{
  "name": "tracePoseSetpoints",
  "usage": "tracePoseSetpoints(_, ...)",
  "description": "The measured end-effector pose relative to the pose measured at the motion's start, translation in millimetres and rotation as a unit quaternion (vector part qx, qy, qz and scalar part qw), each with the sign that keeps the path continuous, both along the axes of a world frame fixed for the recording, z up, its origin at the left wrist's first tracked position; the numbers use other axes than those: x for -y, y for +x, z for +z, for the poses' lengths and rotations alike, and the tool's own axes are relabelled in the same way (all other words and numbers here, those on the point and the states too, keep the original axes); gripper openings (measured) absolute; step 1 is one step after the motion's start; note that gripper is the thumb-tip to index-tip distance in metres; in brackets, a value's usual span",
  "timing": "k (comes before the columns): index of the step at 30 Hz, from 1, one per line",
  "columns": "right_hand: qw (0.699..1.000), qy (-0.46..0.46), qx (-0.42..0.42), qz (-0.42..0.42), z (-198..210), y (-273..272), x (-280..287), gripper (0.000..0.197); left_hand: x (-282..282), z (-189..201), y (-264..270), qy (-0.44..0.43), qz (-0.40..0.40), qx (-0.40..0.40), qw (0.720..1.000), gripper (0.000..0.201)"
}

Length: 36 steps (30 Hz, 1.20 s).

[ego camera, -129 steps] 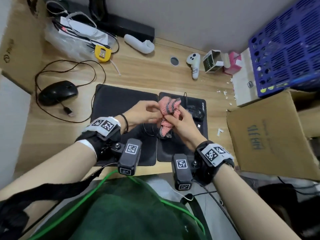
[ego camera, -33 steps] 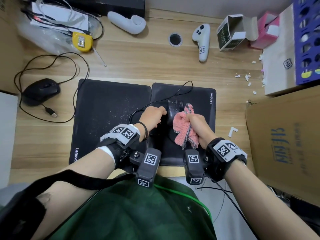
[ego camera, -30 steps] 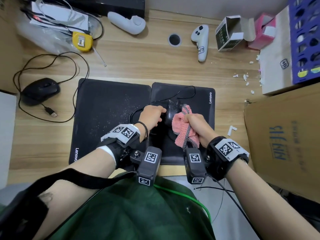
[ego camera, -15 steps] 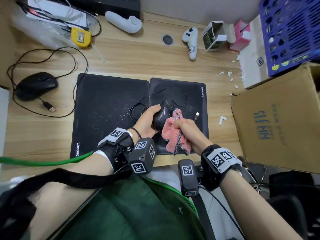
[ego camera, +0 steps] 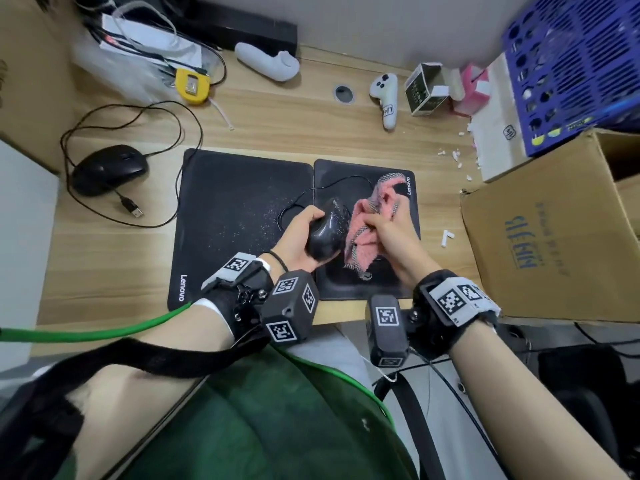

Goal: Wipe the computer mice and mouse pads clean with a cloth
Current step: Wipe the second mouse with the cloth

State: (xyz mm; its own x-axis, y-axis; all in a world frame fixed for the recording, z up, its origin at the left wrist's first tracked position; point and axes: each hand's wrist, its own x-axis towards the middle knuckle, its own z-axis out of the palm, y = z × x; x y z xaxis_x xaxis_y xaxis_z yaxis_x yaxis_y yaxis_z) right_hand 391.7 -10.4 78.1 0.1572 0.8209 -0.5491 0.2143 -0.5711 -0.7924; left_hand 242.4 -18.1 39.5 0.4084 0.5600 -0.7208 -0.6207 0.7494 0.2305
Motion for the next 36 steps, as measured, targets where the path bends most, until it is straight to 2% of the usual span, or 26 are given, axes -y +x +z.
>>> tracePoseSetpoints(2, 0.998, 0.013, -0.003, 0.069, 7.2, -14.5, -2.7, 0.031, -0.2, 5.9, 3.3, 0.013, 0.000, -0.033, 0.999, 0.017)
tracePoseSetpoints(5, 0.984, 0.017, 0.022, 0.175, 18.3, -35.8, 2.3, 0.035, -2.8, 5.9, 1.6, 0.009, 0.030, -0.067, 0.997, 0.025)
tracePoseSetpoints(9, 0.960, 0.081, 0.126, 0.236, 14.8, -39.1, 12.3, 0.016, -2.9, 8.1, -3.7, 0.016, 0.027, -0.062, 0.998, 0.042)
tracePoseSetpoints(11, 0.954, 0.103, 0.142, 0.244, 13.2, -39.4, 16.2, 0.017, -0.9, 13.3, -2.5, 0.007, 0.036, -0.071, 0.997, 0.046)
tracePoseSetpoints(13, 0.952, 0.112, 0.159, 0.237, 9.2, -39.0, 16.1, 0.027, 0.0, 18.1, -2.5, 0.000, 0.044, -0.055, 0.998, 0.039)
tracePoseSetpoints(18, 0.959, 0.127, 0.183, 0.173, 4.2, -33.9, -3.3, 0.034, 4.8, 17.0, -12.2, 0.004, -0.030, -0.054, 0.998, 0.023)
tracePoseSetpoints(21, 0.979, 0.049, 0.126, 0.151, 4.7, -39.1, -7.4, 0.048, 5.1, 15.3, -16.4, 0.001, -0.031, -0.053, 0.998, 0.028)
tracePoseSetpoints(23, 0.970, 0.037, 0.137, 0.200, 0.7, -42.6, -6.0, 0.045, 1.7, 13.4, -19.0, -0.010, 0.001, -0.048, 0.999, 0.028)
tracePoseSetpoints(25, 0.943, 0.059, 0.187, 0.270, -0.1, -44.7, -2.4, 0.041, -2.5, 9.6, -19.0, -0.015, 0.046, -0.029, 0.998, 0.031)
tracePoseSetpoints(28, 0.918, 0.077, 0.212, 0.326, 1.5, -39.0, -2.0, 0.041, -6.2, -0.7, -13.6, -0.034, 0.055, -0.030, 0.997, 0.047)
tracePoseSetpoints(31, 0.933, 0.066, 0.169, 0.312, 4.3, -24.4, -11.7, 0.036, -10.3, -0.9, -4.2, -0.058, 0.046, -0.030, 0.997, 0.048)
tracePoseSetpoints(36, 0.948, 0.081, 0.149, 0.269, -1.9, -6.6, -44.3, 0.021, -15.3, 9.8, 19.9, -0.047, -0.002, -0.043, 0.998, 0.031)
